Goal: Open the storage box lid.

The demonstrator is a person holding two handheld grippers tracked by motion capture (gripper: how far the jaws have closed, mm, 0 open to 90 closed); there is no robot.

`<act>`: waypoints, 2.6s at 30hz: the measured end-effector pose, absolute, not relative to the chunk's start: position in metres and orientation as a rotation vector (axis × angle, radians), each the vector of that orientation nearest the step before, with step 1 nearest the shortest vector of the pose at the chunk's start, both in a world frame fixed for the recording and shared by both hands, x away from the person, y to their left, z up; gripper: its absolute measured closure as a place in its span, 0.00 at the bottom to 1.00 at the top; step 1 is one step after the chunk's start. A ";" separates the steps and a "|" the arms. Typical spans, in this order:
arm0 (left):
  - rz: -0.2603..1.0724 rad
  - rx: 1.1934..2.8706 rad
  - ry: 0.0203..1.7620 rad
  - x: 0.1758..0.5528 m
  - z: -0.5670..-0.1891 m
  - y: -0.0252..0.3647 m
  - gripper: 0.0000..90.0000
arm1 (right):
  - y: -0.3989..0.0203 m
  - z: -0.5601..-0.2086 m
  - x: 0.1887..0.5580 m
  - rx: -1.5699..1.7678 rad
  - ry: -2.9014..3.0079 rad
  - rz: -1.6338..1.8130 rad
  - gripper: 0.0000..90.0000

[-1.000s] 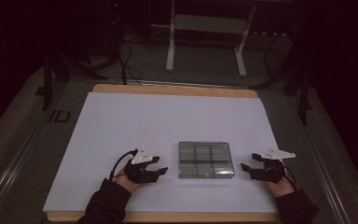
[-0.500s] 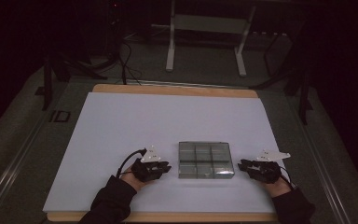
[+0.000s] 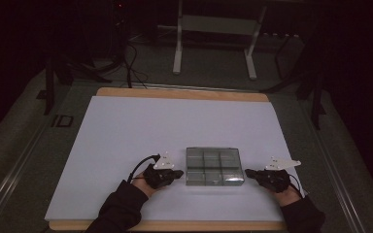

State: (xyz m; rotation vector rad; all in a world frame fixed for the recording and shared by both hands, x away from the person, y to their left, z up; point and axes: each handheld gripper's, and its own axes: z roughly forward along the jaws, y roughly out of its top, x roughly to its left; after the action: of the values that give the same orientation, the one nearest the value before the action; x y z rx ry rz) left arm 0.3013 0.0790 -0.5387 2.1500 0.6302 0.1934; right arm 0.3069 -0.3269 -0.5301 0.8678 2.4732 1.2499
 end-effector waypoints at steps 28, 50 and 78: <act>0.188 2.077 0.586 0.299 -0.528 0.079 1.00 | -0.318 -0.520 0.303 0.804 2.484 1.290 1.00; 0.264 2.043 0.620 0.303 -0.523 0.077 0.81 | -0.315 -0.513 0.309 0.806 2.460 1.296 0.91; 0.371 1.962 0.614 0.324 -0.509 0.070 0.77 | -0.302 -0.498 0.334 0.759 2.352 1.279 0.79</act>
State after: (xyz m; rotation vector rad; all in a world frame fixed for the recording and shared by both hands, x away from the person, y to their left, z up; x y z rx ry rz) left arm 0.3235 0.0704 -0.5093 1.9621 0.6138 0.3714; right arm 0.3343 -0.3017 -0.4976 0.7591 2.3522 1.2793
